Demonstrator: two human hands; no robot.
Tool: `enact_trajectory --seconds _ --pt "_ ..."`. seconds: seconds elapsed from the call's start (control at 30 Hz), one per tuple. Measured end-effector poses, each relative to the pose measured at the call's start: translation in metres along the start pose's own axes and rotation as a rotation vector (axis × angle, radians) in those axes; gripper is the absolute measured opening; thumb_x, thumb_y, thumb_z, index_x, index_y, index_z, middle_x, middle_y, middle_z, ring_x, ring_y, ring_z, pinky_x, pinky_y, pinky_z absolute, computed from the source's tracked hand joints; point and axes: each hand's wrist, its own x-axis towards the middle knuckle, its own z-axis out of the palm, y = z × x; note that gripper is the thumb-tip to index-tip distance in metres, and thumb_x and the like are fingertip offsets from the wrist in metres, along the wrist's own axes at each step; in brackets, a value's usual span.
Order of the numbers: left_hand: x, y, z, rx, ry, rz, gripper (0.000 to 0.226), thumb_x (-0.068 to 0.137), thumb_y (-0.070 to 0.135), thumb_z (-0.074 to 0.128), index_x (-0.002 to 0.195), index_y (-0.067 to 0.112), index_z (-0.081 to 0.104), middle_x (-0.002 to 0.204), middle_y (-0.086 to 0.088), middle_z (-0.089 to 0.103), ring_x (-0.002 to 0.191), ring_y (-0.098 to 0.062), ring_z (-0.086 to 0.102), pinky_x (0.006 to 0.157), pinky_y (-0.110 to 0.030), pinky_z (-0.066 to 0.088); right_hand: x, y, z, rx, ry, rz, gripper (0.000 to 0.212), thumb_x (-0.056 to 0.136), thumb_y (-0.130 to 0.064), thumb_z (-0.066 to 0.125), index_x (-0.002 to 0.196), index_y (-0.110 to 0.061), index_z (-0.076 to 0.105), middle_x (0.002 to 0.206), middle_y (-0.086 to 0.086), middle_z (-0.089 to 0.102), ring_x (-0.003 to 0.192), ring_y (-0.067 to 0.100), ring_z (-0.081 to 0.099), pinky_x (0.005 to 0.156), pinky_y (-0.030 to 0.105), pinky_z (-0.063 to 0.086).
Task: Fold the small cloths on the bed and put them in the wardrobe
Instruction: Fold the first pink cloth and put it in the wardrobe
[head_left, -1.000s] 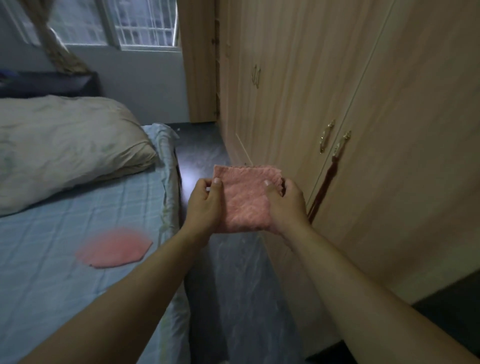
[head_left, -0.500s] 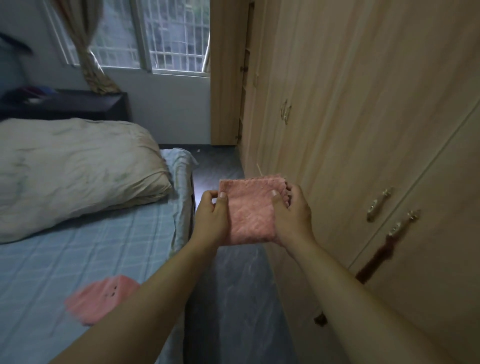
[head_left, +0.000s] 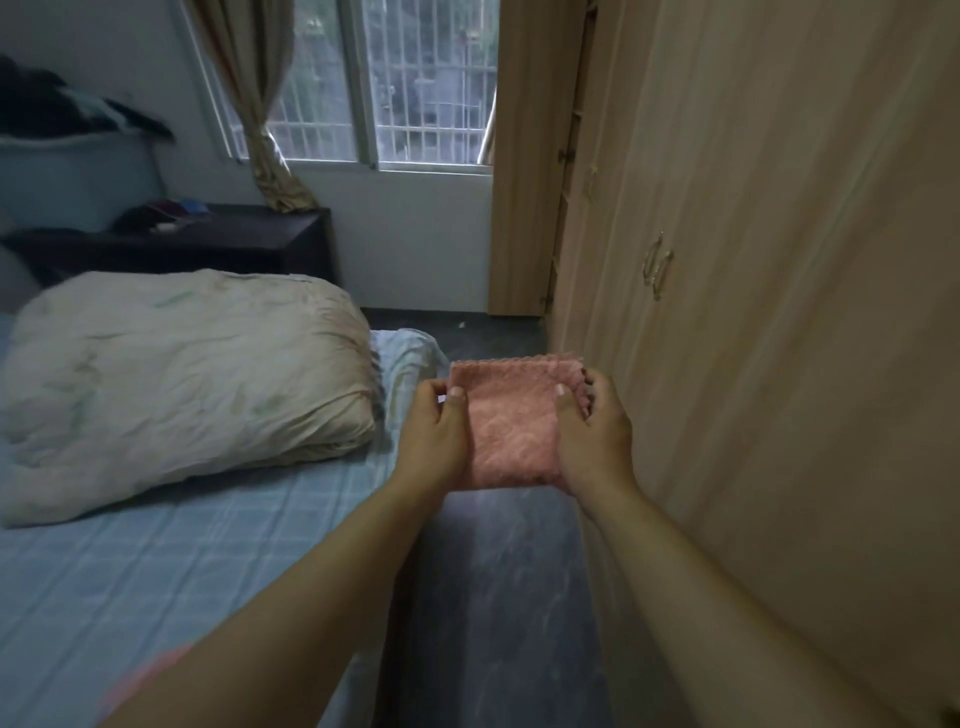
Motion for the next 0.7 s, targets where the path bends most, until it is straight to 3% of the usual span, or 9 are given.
enact_trajectory --seconds 0.13,0.3,0.4,0.57,0.7 --pt "0.053 0.008 0.023 0.004 0.035 0.015 0.021 0.107 0.03 0.043 0.111 0.014 0.055 0.106 -0.014 0.065 0.1 -0.035 0.065 0.093 -0.057 0.053 0.063 0.005 0.012 0.018 -0.054 -0.006 0.025 0.101 -0.032 0.054 0.126 -0.034 0.055 0.108 -0.011 0.063 0.091 -0.008 0.056 0.061 -0.005 0.039" --pt "0.12 0.002 0.042 0.039 0.072 -0.017 0.021 0.106 0.035 0.043 0.105 0.019 0.056 0.102 -0.013 0.066 0.095 -0.03 0.065 0.091 -0.057 0.053 0.125 0.022 0.037 0.001 -0.079 0.009 0.028 0.101 -0.034 0.053 0.129 -0.034 0.052 0.114 -0.01 0.062 0.093 -0.009 0.056 0.059 0.001 0.043" --pt "0.163 -0.01 0.049 0.063 0.071 -0.032 0.022 0.103 0.043 0.042 0.102 0.025 0.056 0.1 -0.009 0.067 0.093 -0.029 0.067 0.089 -0.056 0.055 0.165 0.034 0.06 -0.001 -0.076 0.008 0.029 0.101 -0.032 0.055 0.13 -0.032 0.053 0.116 -0.008 0.063 0.093 -0.01 0.055 0.059 -0.002 0.042" --pt "0.252 -0.033 0.057 0.06 0.048 -0.037 0.023 0.099 0.049 0.04 0.1 0.032 0.054 0.097 -0.003 0.067 0.088 -0.024 0.066 0.087 -0.055 0.056 0.232 0.053 0.109 -0.02 -0.083 0.005 0.028 0.101 -0.032 0.053 0.129 -0.036 0.052 0.118 -0.008 0.063 0.101 0.005 0.062 0.07 0.006 0.043" --pt "0.331 -0.044 0.06 0.04 0.025 -0.043 0.023 0.101 0.05 0.039 0.107 0.033 0.054 0.101 0.0 0.067 0.092 -0.021 0.067 0.089 -0.053 0.057 0.29 0.057 0.152 -0.005 -0.072 0.01 0.023 0.102 -0.029 0.053 0.123 -0.038 0.055 0.109 -0.013 0.065 0.091 -0.009 0.06 0.061 -0.001 0.044"
